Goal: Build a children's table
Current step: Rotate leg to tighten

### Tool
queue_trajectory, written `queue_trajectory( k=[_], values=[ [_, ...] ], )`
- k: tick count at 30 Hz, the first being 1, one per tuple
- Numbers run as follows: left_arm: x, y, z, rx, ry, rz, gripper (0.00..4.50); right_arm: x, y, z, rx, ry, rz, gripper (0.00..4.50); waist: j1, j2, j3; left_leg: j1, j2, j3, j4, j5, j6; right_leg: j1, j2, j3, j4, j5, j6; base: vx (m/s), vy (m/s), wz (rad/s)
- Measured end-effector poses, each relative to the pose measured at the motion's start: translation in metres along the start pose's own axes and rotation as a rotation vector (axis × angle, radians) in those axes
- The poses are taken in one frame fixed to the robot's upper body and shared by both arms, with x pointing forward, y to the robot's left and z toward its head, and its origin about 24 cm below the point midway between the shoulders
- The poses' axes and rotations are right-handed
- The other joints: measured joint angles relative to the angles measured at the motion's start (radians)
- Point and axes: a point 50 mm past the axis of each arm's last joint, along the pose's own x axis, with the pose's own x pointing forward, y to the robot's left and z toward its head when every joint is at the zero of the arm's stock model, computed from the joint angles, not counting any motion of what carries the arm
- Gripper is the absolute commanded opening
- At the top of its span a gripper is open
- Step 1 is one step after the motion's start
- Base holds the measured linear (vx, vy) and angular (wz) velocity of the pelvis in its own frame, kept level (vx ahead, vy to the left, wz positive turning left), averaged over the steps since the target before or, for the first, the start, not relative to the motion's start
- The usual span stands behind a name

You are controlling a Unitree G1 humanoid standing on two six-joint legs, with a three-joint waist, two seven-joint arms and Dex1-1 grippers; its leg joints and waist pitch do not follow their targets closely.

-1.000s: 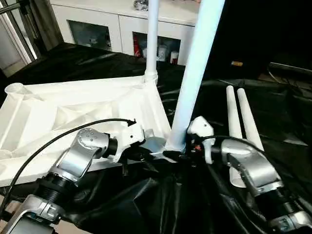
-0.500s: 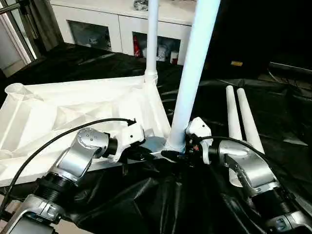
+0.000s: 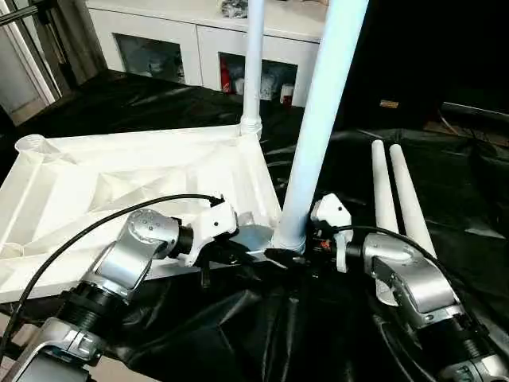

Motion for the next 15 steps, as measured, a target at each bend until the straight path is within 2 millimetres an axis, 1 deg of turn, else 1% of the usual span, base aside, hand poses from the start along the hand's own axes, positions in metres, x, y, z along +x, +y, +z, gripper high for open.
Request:
queue_trajectory(
  k=[5, 7, 9, 10, 11, 13, 15],
  values=[
    [0.0000, 0.0001, 0.0000, 0.004, -0.001, 0.000, 0.00, -0.0009, -0.0006, 0.0006, 0.005, -0.009, -0.002, 4.07, 0.000, 0.001, 0.000, 0.000, 0.000, 0.000, 0.000, 0.000, 0.000, 0.000, 0.000, 0.000, 0.000, 0.000, 0.000, 0.000, 0.000, 0.00],
    [0.0001, 0.0001, 0.0000, 0.004, -0.001, 0.000, 0.00, -0.0012, -0.0008, 0.0005, 0.005, -0.008, -0.002, 3.72, 0.000, 0.001, 0.000, 0.000, 0.000, 0.000, 0.000, 0.000, 0.000, 0.000, 0.000, 0.000, 0.000, 0.000, 0.000, 0.000, 0.000, 0.00],
    [0.0001, 0.0001, -0.0001, 0.005, 0.000, 0.000, 0.00, -0.0013, -0.0008, 0.0005, 0.006, -0.008, -0.002, 3.72, 0.000, 0.001, 0.000, 0.000, 0.000, 0.000, 0.000, 0.000, 0.000, 0.000, 0.000, 0.000, 0.000, 0.000, 0.000, 0.000, 0.000, 0.00],
    [0.0001, 0.0001, -0.0001, 0.005, 0.000, 0.000, 0.00, -0.0013, -0.0008, 0.0005, 0.006, -0.007, -0.002, 3.57, 0.000, 0.001, 0.000, 0.000, 0.000, 0.000, 0.000, 0.000, 0.000, 0.000, 0.000, 0.000, 0.000, 0.000, 0.000, 0.000, 0.000, 0.00],
    [0.0001, 0.0001, -0.0001, 0.006, 0.000, 0.000, 0.00, -0.0014, -0.0009, 0.0005, 0.006, -0.008, -0.003, 3.57, 0.000, 0.001, 0.000, 0.000, 0.000, 0.000, 0.000, 0.000, 0.001, 0.000, 0.000, 0.000, 0.000, 0.000, 0.000, 0.000, 0.000, 0.00],
    [0.0001, 0.0001, -0.0001, 0.006, 0.000, 0.000, 0.00, -0.0015, -0.0009, 0.0004, 0.007, -0.008, -0.003, 3.26, 0.000, 0.001, 0.000, 0.000, 0.000, 0.000, 0.000, 0.000, 0.001, 0.000, 0.000, 0.000, 0.000, 0.000, 0.000, 0.000, 0.000, 0.00],
    [0.0002, -0.0002, 0.0000, 0.007, 0.000, -0.004, 0.00, -0.0025, -0.0018, 0.0004, 0.006, -0.006, -0.009, 3.19, 0.001, 0.001, 0.000, 0.000, 0.000, 0.000, 0.000, 0.001, 0.001, 0.000, 0.000, 0.000, 0.000, 0.000, 0.000, 0.000, 0.000, 0.00]
  ],
)
